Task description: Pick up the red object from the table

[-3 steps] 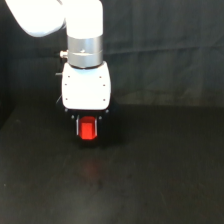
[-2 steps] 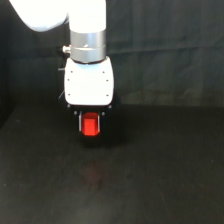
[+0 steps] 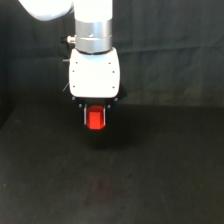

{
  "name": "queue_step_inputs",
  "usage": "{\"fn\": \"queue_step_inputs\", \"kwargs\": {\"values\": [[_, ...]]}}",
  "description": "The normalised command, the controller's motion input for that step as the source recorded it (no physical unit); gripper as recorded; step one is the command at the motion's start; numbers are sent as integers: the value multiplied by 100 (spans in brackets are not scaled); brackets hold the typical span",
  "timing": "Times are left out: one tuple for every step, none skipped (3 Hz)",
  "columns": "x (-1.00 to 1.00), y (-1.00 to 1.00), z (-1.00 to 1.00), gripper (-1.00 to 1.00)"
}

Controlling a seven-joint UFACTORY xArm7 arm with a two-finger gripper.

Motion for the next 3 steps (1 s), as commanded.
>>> {"fn": "queue_step_inputs", "kwargs": {"values": [[5,-11,95,-100],[1,-11,91,-100],[-20,-12,59,-97]]}}
